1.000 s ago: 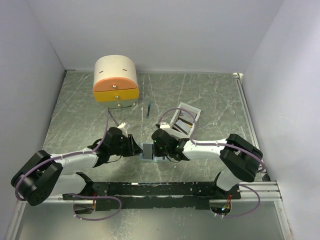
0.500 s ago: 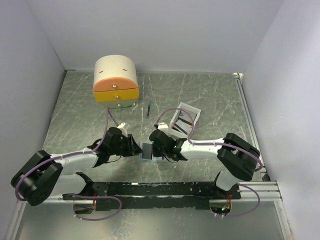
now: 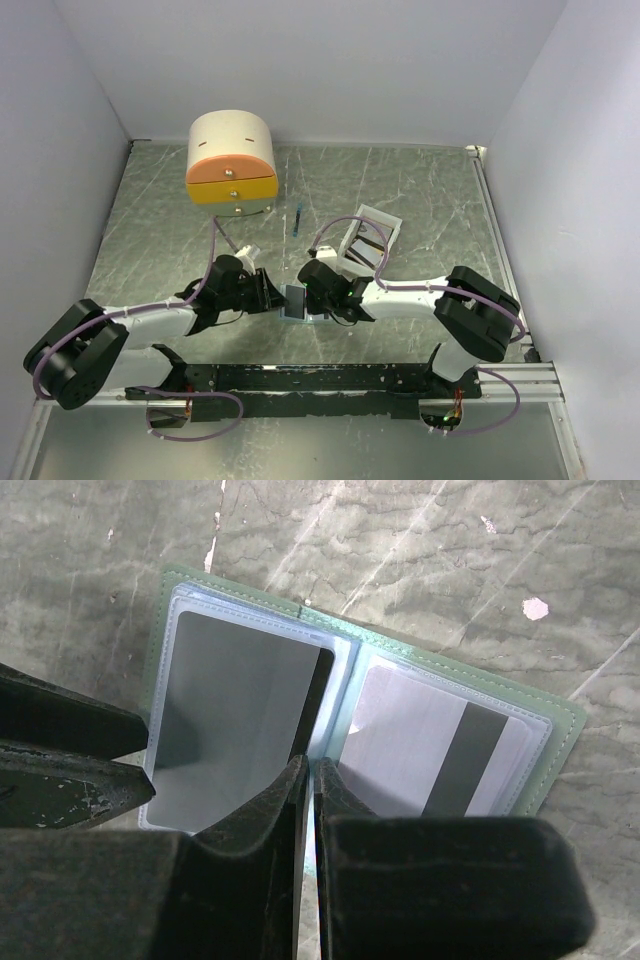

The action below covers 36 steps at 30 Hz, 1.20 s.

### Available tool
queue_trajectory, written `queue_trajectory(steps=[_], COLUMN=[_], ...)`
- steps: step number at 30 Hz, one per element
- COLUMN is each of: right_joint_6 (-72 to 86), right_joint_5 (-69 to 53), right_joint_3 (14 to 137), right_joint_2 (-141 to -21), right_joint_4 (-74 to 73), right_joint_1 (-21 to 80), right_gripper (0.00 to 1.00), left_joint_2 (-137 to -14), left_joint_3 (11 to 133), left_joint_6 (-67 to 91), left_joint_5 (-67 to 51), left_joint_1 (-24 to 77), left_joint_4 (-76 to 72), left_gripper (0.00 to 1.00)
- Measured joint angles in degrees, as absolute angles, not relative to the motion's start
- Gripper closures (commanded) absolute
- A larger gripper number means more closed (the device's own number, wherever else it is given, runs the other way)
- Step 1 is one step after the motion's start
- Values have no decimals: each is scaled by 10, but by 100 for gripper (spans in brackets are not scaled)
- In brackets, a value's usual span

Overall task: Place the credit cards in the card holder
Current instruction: Insert the credit card into the card holder, then turn over the credit card in the card holder.

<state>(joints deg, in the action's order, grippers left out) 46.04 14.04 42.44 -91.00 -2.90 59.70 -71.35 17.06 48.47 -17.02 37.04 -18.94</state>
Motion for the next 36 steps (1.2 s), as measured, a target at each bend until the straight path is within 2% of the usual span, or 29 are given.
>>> queue_trajectory(steps=[36], right_joint_6=[461], right_joint_5=[140], right_joint_3=[424], right_joint_2=[-911], right_joint_4=[-28], right_joint_1=[597], right_gripper=[94], left_joint_2=[-732], left_joint_3=[170], left_joint_6=[495], left_joint_5=[-200], left_joint_1=[369], left_joint_4=[-234], left_gripper=[57])
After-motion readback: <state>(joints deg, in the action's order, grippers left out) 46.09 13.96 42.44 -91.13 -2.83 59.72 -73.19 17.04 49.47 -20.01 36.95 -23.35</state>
